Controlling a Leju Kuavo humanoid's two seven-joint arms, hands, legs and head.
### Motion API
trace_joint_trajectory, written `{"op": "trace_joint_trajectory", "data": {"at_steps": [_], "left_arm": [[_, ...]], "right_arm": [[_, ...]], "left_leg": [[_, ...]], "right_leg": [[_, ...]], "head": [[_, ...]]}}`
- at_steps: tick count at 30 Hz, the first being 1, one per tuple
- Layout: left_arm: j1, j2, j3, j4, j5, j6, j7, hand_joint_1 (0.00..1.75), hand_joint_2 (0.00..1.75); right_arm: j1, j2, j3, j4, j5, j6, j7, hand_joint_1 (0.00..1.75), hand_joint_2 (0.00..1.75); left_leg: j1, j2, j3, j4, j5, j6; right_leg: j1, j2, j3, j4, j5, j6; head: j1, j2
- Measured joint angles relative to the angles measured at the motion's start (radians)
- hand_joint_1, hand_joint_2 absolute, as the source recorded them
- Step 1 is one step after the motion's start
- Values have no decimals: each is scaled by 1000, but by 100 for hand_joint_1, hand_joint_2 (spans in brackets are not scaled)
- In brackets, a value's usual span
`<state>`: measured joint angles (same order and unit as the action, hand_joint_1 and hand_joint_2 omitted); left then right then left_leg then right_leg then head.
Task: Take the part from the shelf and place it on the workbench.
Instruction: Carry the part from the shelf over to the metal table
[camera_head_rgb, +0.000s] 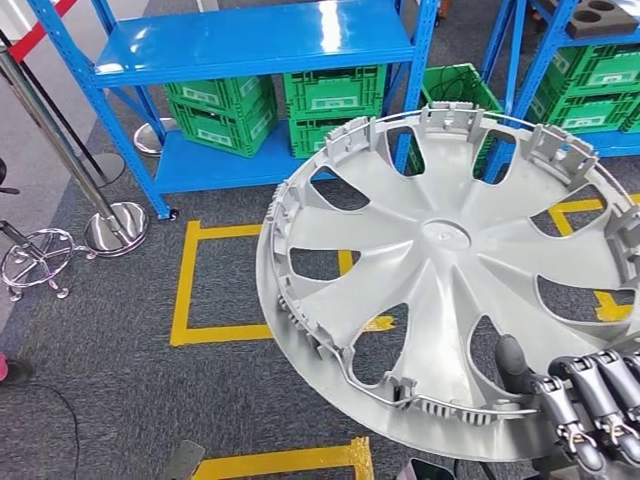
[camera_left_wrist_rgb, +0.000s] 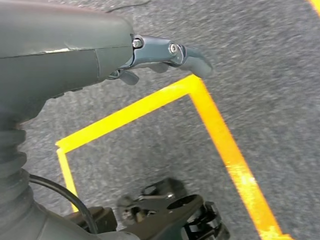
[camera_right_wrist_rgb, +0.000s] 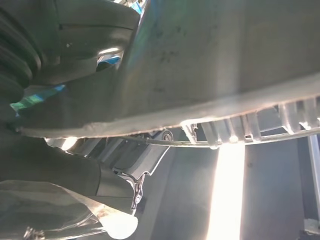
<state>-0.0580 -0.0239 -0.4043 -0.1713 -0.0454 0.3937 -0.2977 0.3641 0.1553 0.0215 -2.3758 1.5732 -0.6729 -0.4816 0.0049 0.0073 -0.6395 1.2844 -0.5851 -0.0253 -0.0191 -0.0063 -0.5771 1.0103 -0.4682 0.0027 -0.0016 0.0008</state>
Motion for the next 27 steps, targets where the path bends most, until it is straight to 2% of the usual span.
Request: {"op": "trace_joint_trajectory", "data": {"at_steps": [1, 2, 3, 4, 5, 6, 7, 8, 9, 10, 12, 13, 14, 15, 16, 17, 18, 19, 20, 21, 23, 24, 25, 27], "left_arm": [[0, 1, 0, 0, 0, 0, 0, 0, 175], [-1, 1, 0, 0, 0, 0, 0, 0, 175], [-2, 2, -1, 0, 0, 0, 0, 0, 175], [-3, 2, -1, 0, 0, 0, 0, 0, 175], [-4, 2, -1, 0, 0, 0, 0, 0, 175], [-4, 1, -2, 0, 0, 0, 0, 0, 175], [-4, 1, -2, 0, 0, 1, 0, 0, 175], [-5, 1, -2, 0, 0, 1, 0, 0, 175], [-6, 1, -2, 0, 0, 1, 0, 0, 175], [-7, 1, -2, 0, 0, 1, 0, 0, 175], [-9, 1, -2, 0, 0, 1, 0, 0, 175], [-9, 0, -2, 0, 0, 1, 0, 0, 175], [-9, 0, -2, 0, 0, 1, 0, 0, 175], [-9, -1, -3, 0, 0, 1, 0, 0, 175], [-9, -1, -3, 0, -1, 1, -1, 0, 175], [-10, -1, -3, 0, -2, 2, -1, 0, 175], [-11, -1, -3, 0, -4, 3, -1, 0, 175], [-14, -1, -3, 0, -5, 3, -1, 0, 175], [-17, -1, -3, 0, -5, 3, -1, 0, 175], [-19, -1, -3, 0, -3, 1, 1, 0, 175], [-21, -2, -3, 0, 6, -5, 6, 0, 175], [-19, -2, -2, 0, 11, -8, 9, 0, 175], [-17, -2, -2, 0, 15, -11, 12, 0, 175], [-13, -5, -1, 0, 21, -15, 19, 0, 175]], "right_arm": [[1, 0, -1, 0, 0, 0, 0, 175, 175], [1, 0, -2, 0, 0, 0, 0, 175, 175], [2, 0, -3, -1, 0, 0, 0, 175, 175], [2, 0, -4, -2, 0, 0, 0, 175, 175], [2, 0, -4, -2, 0, 0, 0, 175, 175], [2, 1, -5, -3, 0, 0, 0, 175, 175], [2, 1, -6, -3, 0, 0, 0, 175, 175], [3, 1, -6, -4, 0, 0, 0, 175, 175], [3, 2, -6, -4, 0, 0, 0, 175, 175], [4, 2, -6, -5, 0, 0, 0, 175, 175], [3, 2, -6, -6, 0, 0, 0, 175, 175], [3, 2, -6, -6, 0, 0, 0, 175, 175], [3, 2, -6, -6, 0, 0, 0, 175, 175], [3, 2, -6, -6, 0, 0, 0, 175, 175], [2, 2, -6, -6, 0, 0, 2, 175, 175], [1, 2, -6, -6, 0, 0, 4, 175, 175], [-2, 2, -6, -6, 0, 0, 7, 175, 175], [-7, 2, -6, -6, 0, 0, 10, 175, 175], [-13, 2, -6, -5, 0, 0, 13, 175, 175], [-17, 2, -6, -5, 0, 0, 16, 175, 175], [-20, 2, -6, -4, 0, 0, 17, 175, 175], [-20, 2, -6, -4, 0, 0, 16, 175, 175], [-19, 2, -6, -4, 0, 0, 12, 175, 175], [-17, 2, -6, -4, 0, 0, -1, 175, 175]], "left_leg": [[2, 0, 43, -50, 30, 1], [3, -2, 95, -124, 47, 4], [2, -4, 146, -203, 50, 8], [0, -5, 181, -262, 46, 12], [-4, -7, 197, -296, 39, 17], [-7, -7, 197, -307, 41, 22], [-7, -6, 188, -308, 51, 29], [-7, -4, 177, -311, 63, 38], [-6, -1, 164, -314, 77, 47], [-5, 2, 149, -316, 92, 54], [-11, 5, 116, -315, 117, 64], [-13, 6, 99, -313, 130, 66], [-16, 7, 82, -311, 143, 67], [-17, 7, 63, -307, 155, 66], [-18, 8, 45, -302, 166, 64], [-18, 8, 29, -295, 177, 61], [-19, 7, 15, -287, 185, 58], [-21, 7, 3, -280, 194, 53], [-21, 7, -6, -275, 202, 48], [-22, 7, -12, -274, 211, 43], [-17, 6, -20, -273, 215, 30], [-15, 4, -25, -260, 195, 22], [-12, 3, -34, -228, 155, 15], [-5, 1, -58, -113, 56, 0]], "right_leg": [[0, 0, -15, 3, 10, 3], [0, 0, -27, 6, 19, 6], [0, 0, -36, 7, 27, 11], [0, -1, -41, 7, 36, 17], [-1, -1, -45, 6, 46, 24], [-2, -2, -47, 2, 57, 32], [-4, -2, -51, 0, 64, 39], [-5, -1, -57, 3, 59, 44], [-5, 1, -67, 18, 32, 47], [-4, 2, -80, 52, -13, 48], [-2, 4, -100, 163, -121, 50], [-2, 4, -101, 217, -148, 51], [-2, 4, -94, 253, -148, 52], [-2, 4, -75, 261, -125, 53], [-2, 4, -42, 238, -93, 52], [-2, 4, 7, 185, -73, 49], [0, 4, 65, 111, -69, 46], [1, 3, 112, 41, -81, 43], [3, 3, 142, -11, -99, 39], [5, 3, 153, -39, -109, 35], [4, 2, 139, -46, -103, 22], [3, 1, 132, -46, -94, 15], [1, 0, 124, -47, -83, 10], [0, -2, 107, -47, -66, 4]], "head": [[0, 0], [0, 0], [0, 0], [1, 0], [1, 0], [1, 0], [0, 0], [0, 0], [1, 0], [3, 0], [8, 0], [9, 0], [9, 0], [10, 0], [9, 0], [9, 0], [10, 0], [10, 0], [10, 0], [11, 0], [11, 0], [10, 0], [9, 0], [6, 0]]}}
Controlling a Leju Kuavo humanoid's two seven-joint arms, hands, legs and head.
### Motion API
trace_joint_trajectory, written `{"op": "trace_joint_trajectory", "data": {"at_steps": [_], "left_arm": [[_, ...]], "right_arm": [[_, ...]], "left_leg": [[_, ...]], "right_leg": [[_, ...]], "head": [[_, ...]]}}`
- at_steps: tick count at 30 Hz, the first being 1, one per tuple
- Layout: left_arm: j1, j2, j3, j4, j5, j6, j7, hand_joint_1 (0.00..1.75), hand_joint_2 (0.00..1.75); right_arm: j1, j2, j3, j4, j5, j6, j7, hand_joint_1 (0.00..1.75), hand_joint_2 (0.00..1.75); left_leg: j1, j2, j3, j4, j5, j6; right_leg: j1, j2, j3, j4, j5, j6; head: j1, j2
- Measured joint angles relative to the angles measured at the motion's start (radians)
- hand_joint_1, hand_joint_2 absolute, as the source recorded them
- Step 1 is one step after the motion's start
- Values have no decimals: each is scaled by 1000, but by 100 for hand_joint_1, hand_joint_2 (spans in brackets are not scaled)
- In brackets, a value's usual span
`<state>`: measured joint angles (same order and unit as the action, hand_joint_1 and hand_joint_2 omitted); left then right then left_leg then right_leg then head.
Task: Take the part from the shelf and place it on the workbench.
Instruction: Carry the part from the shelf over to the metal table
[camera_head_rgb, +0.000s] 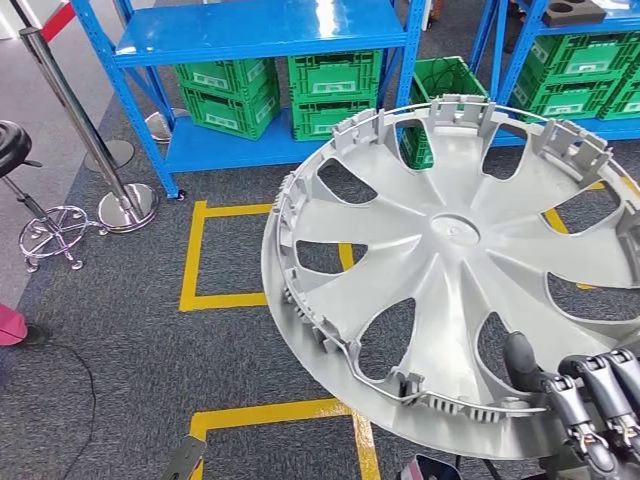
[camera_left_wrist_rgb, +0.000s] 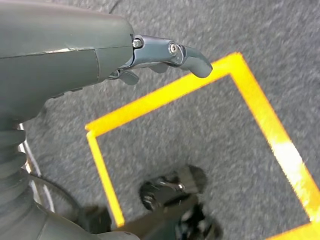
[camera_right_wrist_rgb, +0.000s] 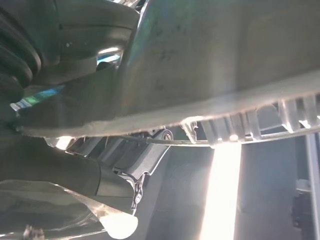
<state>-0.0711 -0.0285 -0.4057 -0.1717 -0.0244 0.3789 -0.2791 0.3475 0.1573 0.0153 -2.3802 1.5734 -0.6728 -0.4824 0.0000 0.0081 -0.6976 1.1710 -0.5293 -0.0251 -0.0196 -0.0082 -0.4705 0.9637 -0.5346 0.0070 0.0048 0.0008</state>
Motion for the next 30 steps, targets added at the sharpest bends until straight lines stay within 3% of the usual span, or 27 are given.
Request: {"op": "trace_joint_trajectory", "data": {"at_steps": [1, 2, 3, 5, 7, 8, 10, 12, 14, 16, 17, 18, 19, 21, 23, 27, 30], "left_arm": [[1, -1, 0, 0, 2, -1, 3, 0, 175], [3, 0, 0, 0, 3, 0, 6, 0, 175], [4, 1, 1, 0, 3, 0, 7, 0, 175], [6, 5, 2, 0, 4, -2, 7, 0, 175], [7, 9, 3, 0, 5, -5, 8, 0, 175], [9, 10, 4, 0, 7, -8, 8, 0, 175], [12, 12, 6, 0, 11, -14, 9, 0, 175], [12, 12, 8, 0, 14, -17, 10, 0, 175], [12, 14, 10, 0, 15, -18, 10, 0, 175], [13, 14, 11, 0, 16, -18, 11, 0, 175], [14, 14, 11, 0, 16, -17, 12, 0, 175], [14, 14, 11, 0, 16, -16, 13, 0, 175], [15, 14, 11, 0, 16, -16, 14, 0, 175], [15, 13, 12, 0, 16, -14, 16, 0, 175], [15, 14, 12, 0, 16, -13, 16, 0, 175], [15, 16, 12, 0, 17, -13, 18, 0, 175], [16, 15, 12, 0, 18, -15, 19, 0, 175]], "right_arm": [[2, 0, 0, 0, 0, 0, -10, 175, 175], [3, 1, 0, 1, 0, 0, -21, 175, 175], [4, 2, 0, 2, 0, 0, -33, 175, 175], [6, 7, 0, 4, 1, 0, -51, 175, 175], [6, 13, 1, 5, 1, 0, -59, 175, 175], [6, 16, 1, 5, 1, 0, -62, 175, 175], [5, 20, 1, 6, 1, 0, -67, 175, 175], [5, 23, 1, 7, 1, 0, -70, 175, 175], [4, 23, 1, 8, 1, 0, -73, 175, 175], [4, 24, 1, 9, 0, 0, -76, 175, 175], [4, 25, 1, 11, 0, 0, -78, 175, 175], [4, 25, 1, 13, 0, 0, -80, 175, 175], [4, 26, 1, 14, 0, 0, -82, 175, 175], [3, 27, 1, 15, 1, 0, -84, 175, 175], [1, 30, 1, 16, 0, 0, -85, 175, 175], [0, 37, 1, 16, 1, 0, -86, 175, 175], [-2, 38, 1, 17, 1, 0, -88, 175, 175]], "left_leg": [[4, 0, -9, 61, -31, -5], [9, 0, -8, 99, -37, -9], [12, 0, 8, 103, -25, -13], [18, 0, 87, 3, 25, -17], [17, -3, 162, -118, 45, -14], [14, -5, 178, -149, 42, -10], [11, -8, 175, -163, 36, 7], [12, -6, 169, -169, 40, 26], [11, -5, 162, -173, 49, 43], [4, -4, 151, -173, 55, 53], [1, -4, 146, -172, 59, 56], [-3, -4, 143, -172, 61, 58], [-6, -4, 142, -171, 63, 58], [-11, -5, 140, -168, 66, 56], [-17, -5, 133, -160, 67, 52], [-17, -4, 121, -157, 75, 55], [-15, -5, 121, -162, 81, 48]], "right_leg": [[0, 0, -9, 1, 8, 0], [-1, -1, -17, 3, 15, 2], [-3, 0, -24, 6, 22, 5], [-7, 0, -37, 15, 30, 12], [-9, 0, -52, 26, 34, 22], [-9, -1, -58, 29, 37, 28], [-8, -1, -67, 32, 44, 41], [-9, 0, -82, 49, 29, 50], [-9, 3, -126, 135, -26, 52], [-7, 4, -186, 270, -87, 50], [-6, 5, -203, 312, -98, 48], [-4, 5, -202, 318, -91, 45], [-2, 5, -179, 283, -65, 40], [4, 4, -103, 148, -7, 26], [8, 4, -53, 52, 16, 19], [11, 6, -50, 34, 19, 22], [13, 5, -52, 34, 22, 18]], "head": [[0, 0], [0, 0], [0, 0], [0, 0], [-1, 0], [-2, 0], [-1, 0], [1, 0], [3, 0], [4, 0], [4, 0], [4, 0], [4, 0], [4, 0], [3, 0], [2, 0], [2, 0]]}}
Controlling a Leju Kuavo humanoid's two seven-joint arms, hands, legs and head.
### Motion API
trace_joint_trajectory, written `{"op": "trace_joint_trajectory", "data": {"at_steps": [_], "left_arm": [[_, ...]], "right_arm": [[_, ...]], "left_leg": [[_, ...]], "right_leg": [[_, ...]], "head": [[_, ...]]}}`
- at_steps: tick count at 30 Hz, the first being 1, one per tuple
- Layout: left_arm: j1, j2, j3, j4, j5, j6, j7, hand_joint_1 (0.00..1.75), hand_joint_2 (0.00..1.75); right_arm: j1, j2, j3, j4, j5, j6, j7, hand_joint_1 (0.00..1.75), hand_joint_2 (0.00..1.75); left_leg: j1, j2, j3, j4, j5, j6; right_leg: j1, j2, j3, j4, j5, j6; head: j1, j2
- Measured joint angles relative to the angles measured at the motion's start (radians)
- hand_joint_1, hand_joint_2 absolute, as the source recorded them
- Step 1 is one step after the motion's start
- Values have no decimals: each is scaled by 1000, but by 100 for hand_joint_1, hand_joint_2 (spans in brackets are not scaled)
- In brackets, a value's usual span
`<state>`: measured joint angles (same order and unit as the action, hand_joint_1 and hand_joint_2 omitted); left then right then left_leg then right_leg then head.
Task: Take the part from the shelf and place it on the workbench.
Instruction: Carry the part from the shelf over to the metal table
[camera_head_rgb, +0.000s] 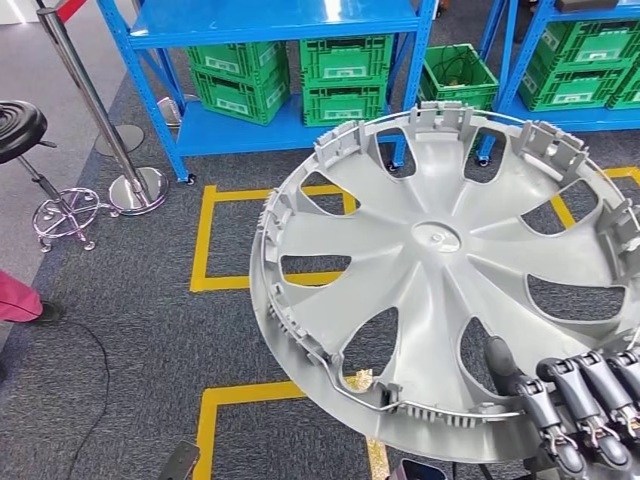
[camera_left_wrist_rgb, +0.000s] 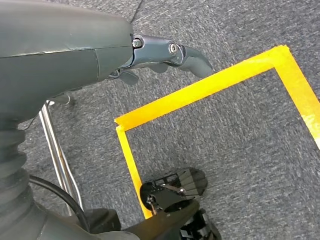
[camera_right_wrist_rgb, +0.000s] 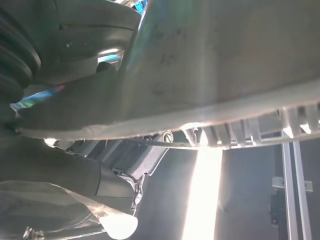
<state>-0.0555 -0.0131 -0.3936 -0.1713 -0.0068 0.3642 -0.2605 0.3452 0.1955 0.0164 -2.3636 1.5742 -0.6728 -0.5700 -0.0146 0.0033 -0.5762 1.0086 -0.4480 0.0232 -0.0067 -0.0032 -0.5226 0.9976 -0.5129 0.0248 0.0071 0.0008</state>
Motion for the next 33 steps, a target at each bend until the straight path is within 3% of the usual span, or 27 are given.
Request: {"op": "trace_joint_trajectory", "data": {"at_steps": [8, 33], "left_arm": [[1, 0, 1, 0, 1, -4, 0, 0, 175], [2, 0, 4, 0, -1, -19, 7, 0, 175]], "right_arm": [[-5, 1, 0, 0, 0, 0, 0, 175, 175], [-8, 1, 1, 0, 0, 0, -1, 175, 175]], "left_leg": [[5, 0, -1, -4, 6, -9], [1, 0, -7, 3, 5, -8]], "right_leg": [[5, 0, -2, 1, 2, -5], [1, -1, -4, 0, 6, -3]], "head": [[0, 0], [0, 0]]}}
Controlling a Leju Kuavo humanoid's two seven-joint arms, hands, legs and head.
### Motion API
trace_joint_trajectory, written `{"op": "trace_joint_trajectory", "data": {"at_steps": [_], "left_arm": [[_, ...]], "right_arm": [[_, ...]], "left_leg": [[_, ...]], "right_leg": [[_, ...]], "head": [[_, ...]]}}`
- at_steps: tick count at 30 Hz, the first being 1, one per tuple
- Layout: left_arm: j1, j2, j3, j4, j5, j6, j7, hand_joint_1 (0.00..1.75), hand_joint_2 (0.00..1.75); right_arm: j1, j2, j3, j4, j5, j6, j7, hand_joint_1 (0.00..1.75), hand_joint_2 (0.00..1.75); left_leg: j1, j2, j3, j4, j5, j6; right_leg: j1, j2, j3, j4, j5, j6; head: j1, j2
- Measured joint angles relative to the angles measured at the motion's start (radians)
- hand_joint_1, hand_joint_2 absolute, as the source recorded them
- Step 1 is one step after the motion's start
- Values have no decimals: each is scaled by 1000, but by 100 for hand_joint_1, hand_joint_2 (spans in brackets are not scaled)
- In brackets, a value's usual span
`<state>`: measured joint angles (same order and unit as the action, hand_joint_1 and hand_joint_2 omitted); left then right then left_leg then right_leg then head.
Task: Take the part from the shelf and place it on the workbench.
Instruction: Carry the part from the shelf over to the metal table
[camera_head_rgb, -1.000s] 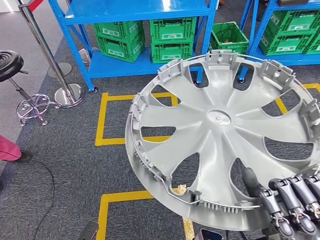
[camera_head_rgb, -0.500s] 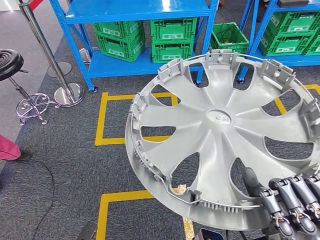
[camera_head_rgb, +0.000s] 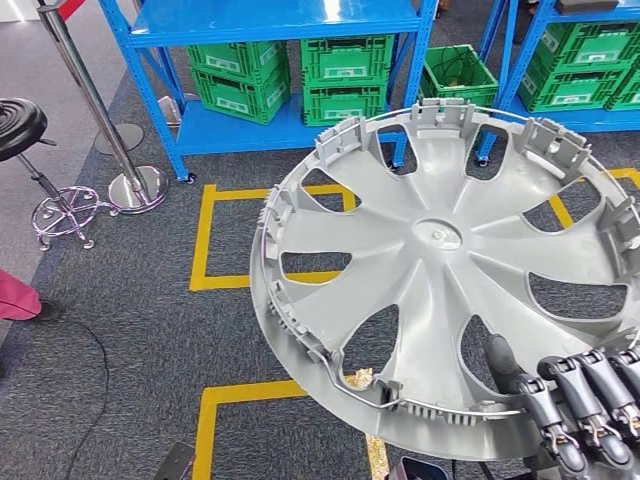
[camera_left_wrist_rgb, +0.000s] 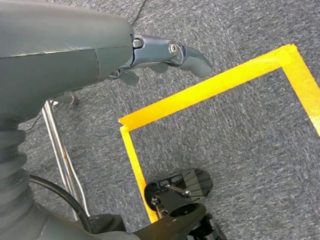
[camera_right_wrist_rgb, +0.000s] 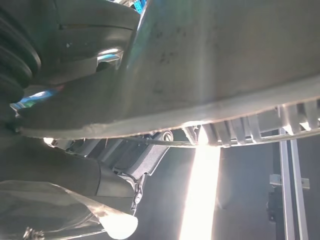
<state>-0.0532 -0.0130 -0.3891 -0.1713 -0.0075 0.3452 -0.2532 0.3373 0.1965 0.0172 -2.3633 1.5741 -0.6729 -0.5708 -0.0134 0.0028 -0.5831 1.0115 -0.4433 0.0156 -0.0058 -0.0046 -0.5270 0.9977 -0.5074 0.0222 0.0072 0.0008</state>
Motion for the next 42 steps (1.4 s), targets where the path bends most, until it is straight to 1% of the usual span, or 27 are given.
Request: {"op": "trace_joint_trajectory", "data": {"at_steps": [5, 8, 10, 12, 14, 15, 16, 17, 18, 19, 20, 21, 25, 27, 29, 30, 31, 32, 33, 34, 35, 36, 37, 39, 40, 41, 42], "left_arm": [[0, 0, 0, 0, -3, 0, 4, 0, 175], [0, 1, 0, 0, -10, -1, 9, 0, 175], [-1, -1, 0, 0, -12, -2, 10, 0, 175], [-3, -2, 0, 0, -12, -3, 10, 0, 175], [-3, -2, 0, 0, -14, -5, 11, 0, 175], [-2, -3, 0, 0, -16, -6, 11, 0, 175], [-1, -4, 0, 0, -18, -6, 11, 0, 175], [-1, -5, 0, 0, -19, -7, 11, 0, 175], [0, -6, 0, 0, -20, -7, 11, 0, 175], [-1, -6, 0, 0, -21, -6, 11, 0, 175], [-1, -6, 0, 0, -22, -6, 11, 0, 175], [-1, -5, -1, 0, -22, -5, 12, 0, 175], [-2, -3, -1, 0, -23, -4, 12, 0, 175], [-3, -3, -2, 0, -24, -3, 12, 0, 175], [-1, -3, -2, 0, -25, -3, 12, 0, 175], [1, -3, -2, 0, -25, -3, 12, 0, 175], [3, -3, -2, 0, -25, -3, 12, 0, 175], [5, -3, -2, 0, -26, -3, 12, 0, 175], [7, -3, -2, 0, -26, -3, 12, 0, 175], [8, -2, -2, 1, -26, -3, 13, 0, 175], [10, -2, -3, 1, -26, -3, 13, 0, 175], [11, 0, -3, 2, -26, -3, 13, 0, 175], [12, 1, -3, 2, -26, -3, 14, 0, 175], [9, 2, -3, 2, -27, -3, 14, 0, 175], [8, 3, -3, 2, -27, -3, 14, 0, 175], [7, 2, -3, 2, -27, -3, 14, 0, 175], [6, 2, -3, 2, -28, -3, 14, 0, 175]], "right_arm": [[0, 0, 0, 0, 0, 0, 1, 175, 175], [0, 0, 1, 1, 0, 0, 3, 175, 175], [-1, 0, 2, 1, 0, 0, 4, 175, 175], [-1, 0, 2, 1, 0, 0, 4, 175, 175], [-1, 0, 2, 2, -1, 0, 5, 175, 175], [-1, 0, 2, 2, -1, 0, 6, 175, 175], [-1, 0, 2, 3, -1, 0, 6, 175, 175], [-1, 0, 2, 4, 0, 0, 7, 175, 175], [-1, 0, 2, 4, 0, 0, 8, 175, 175], [-1, 0, 2, 5, 0, 0, 9, 175, 175], [-2, 0, 3, 5, -1, 0, 9, 175, 175], [-2, 0, 3, 6, -1, 0, 10, 175, 175], [-1, 0, 6, 6, 0, 0, 12, 175, 175], [-2, 0, 7, 6, 0, 0, 13, 175, 175], [-2, 0, 8, 7, 0, 0, 13, 175, 175], [-2, 0, 9, 7, 0, 0, 13, 175, 175], [-1, 0, 9, 7, 0, 0, 13, 175, 175], [-1, 0, 9, 7, 0, 0, 13, 175, 175], [-1, 0, 9, 7, 0, 0, 13, 175, 175], [-1, 0, 9, 7, 0, 0, 13, 175, 175], [-2, 0, 10, 7, 0, 0, 12, 175, 175], [-2, 1, 11, 7, 0, 0, 13, 175, 175], [-2, 1, 12, 7, -1, 0, 13, 175, 175], [-2, 1, 13, 7, -1, 0, 13, 175, 175], [-2, 1, 14, 7, 0, 0, 13, 175, 175], [-3, 1, 14, 7, 0, 0, 13, 175, 175], [-4, 2, 14, 7, 0, 0, 13, 175, 175]], "left_leg": [[0, 0, -1, 2, -1, 2], [-2, 0, -3, 2, -3, 12], [2, 0, 4, -16, 3, 20], [7, 1, 8, -30, 8, 27], [8, 1, 7, -30, 5, 30], [8, 1, 7, -29, 2, 29], [9, 0, 9, -27, 0, 26], [12, 0, 11, -24, -4, 22], [14, -1, 14, -19, -9, 16], [14, -2, 15, -11, -16, 8], [13, -2, 14, -3, -23, 0], [12, -2, 12, 4, -28, -6], [14, -2, 12, 23, -44, -22], [17, -2, -27, 106, -77, -31], [19, -2, -110, 245, -115, -35], [19, -2, -146, 294, -117, -35], [18, -2, -168, 310, -99, -32], [17, -2, -172, 285, -60, -26], [14, -3, -161, 228, -7, -17], [10, -3, -145, 173, 33, -7], [5, -3, -127, 126, 60, 4], [-1, -2, -111, 97, 64, 14], [-6, -1, -98, 83, 51, 23], [-7, 0, -61, 36, 26, 36], [-4, 0, -37, 11, 18, 38], [1, -1, -13, -11, 10, 39], [5, -3, 7, -25, 4, 38]], "right_leg": [[0, 0, 0, 0, 0, 1], [-2, 0, 1, -4, 2, 11], [-3, 2, -8, 10, -12, 17], [-5, 4, -52, 96, -62, 22], [-9, 3, -121, 230, -117, 27], [-11, 3, -143, 271, -123, 31], [-13, 3, -148, 275, -109, 34], [-16, 3, -134, 238, -79, 37], [-19, 2, -103, 171, -40, 40], [-21, 2, -72, 105, -16, 42], [-21, 3, -46, 55, -2, 39], [-21, 4, -30, 27, -2, 34], [-20, 6, -12, 23, -17, 4], [-22, 4, 4, 21, -27, -8], [-20, 4, 19, 21, -42, -13], [-19, 6, 29, 21, -51, -13], [-17, 7, 41, 21, -61, -13], [-16, 9, 56, 21, -72, -13], [-14, 11, 72, 20, -84, -13], [-13, 12, 84, 17, -96, -12], [-13, 13, 95, 12, -106, -8], [-15, 14, 103, 4, -113, -3], [-17, 14, 114, -3, -115, 4], [-18, 13, 121, 7, -95, 20], [-17, 12, 110, 38, -76, 25], [-17, 11, 80, 85, -59, 28], [-16, 11, 38, 142, -55, 29]], "head": [[0, 0], [0, 0], [2, 0], [5, 0], [7, 0], [7, 0], [7, 0], [7, 0], [7, 0], [8, 0], [9, 0], [9, 0], [5, 0], [0, 0], [-3, 0], [-3, 0], [-3, 0], [-3, 0], [-3, 0], [-1, 0], [0, 0], [1, 0], [-1, 0], [-5, 0], [-5, 0], [-3, 0], [-1, 0]]}}
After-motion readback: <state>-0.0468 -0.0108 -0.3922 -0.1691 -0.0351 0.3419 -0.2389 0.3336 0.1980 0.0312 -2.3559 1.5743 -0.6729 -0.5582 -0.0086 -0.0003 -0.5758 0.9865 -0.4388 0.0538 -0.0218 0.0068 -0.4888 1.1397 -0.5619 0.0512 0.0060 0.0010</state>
